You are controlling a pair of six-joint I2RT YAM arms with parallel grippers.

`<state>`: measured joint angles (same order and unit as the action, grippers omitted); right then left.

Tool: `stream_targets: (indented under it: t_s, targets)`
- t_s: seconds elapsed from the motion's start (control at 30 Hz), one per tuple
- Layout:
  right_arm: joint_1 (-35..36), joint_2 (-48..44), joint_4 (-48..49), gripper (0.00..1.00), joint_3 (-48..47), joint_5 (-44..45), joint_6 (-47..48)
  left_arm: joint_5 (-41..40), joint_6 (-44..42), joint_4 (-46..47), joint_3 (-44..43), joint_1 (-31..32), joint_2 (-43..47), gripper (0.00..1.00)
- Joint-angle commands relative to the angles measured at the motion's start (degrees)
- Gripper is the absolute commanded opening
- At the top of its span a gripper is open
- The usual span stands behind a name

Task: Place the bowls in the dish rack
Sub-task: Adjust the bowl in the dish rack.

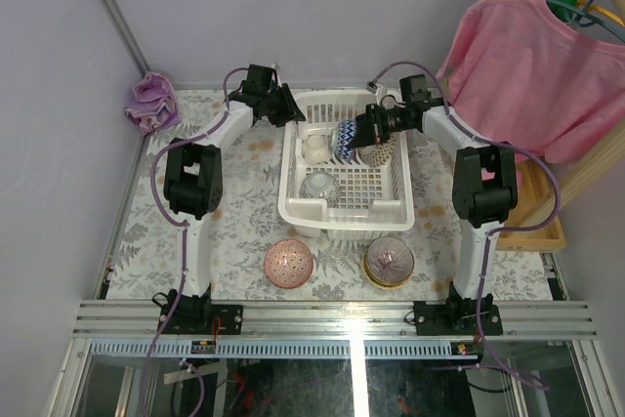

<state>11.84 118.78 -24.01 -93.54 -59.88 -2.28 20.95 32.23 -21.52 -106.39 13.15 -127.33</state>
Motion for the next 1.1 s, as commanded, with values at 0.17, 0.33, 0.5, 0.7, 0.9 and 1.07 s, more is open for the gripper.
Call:
stream_targets:
  t_s: [0.17, 0.33, 0.5, 0.7, 0.9, 1.07]
  targets:
    - [-1.58, 4.61, -8.93, 0.0, 0.47, 17.17, 0.83, -0.35, 0.12, 3.37, -0.93, 1.28, 0.34, 0.28]
    - [-1.75, 4.13, -7.38, 0.0, 2.57, 20.55, -1.03, -0.74, -0.14, 3.11, -0.97, 1.39, 0.35, 0.28]
    - [-2.0, 2.67, -5.97, 0.0, 5.52, 23.89, -3.35, -0.95, -0.32, 2.89, -0.98, 1.31, 0.46, 0.28]
    - [-2.21, 1.14, -6.15, 0.02, 7.95, 28.67, -5.14, -1.25, -0.41, 2.8, -0.88, 1.35, 0.61, 0.28]
    - [-2.23, 0.59, -5.49, 0.02, 9.67, 31.82, -7.46, -1.25, -0.37, 2.74, -0.94, 1.43, 0.68, 0.28]
    - [-2.18, 0.37, -4.5, 0.03, 11.66, 32.43, -8.02, -1.26, -0.41, 2.71, -1.02, 1.44, 0.71, 0.28]
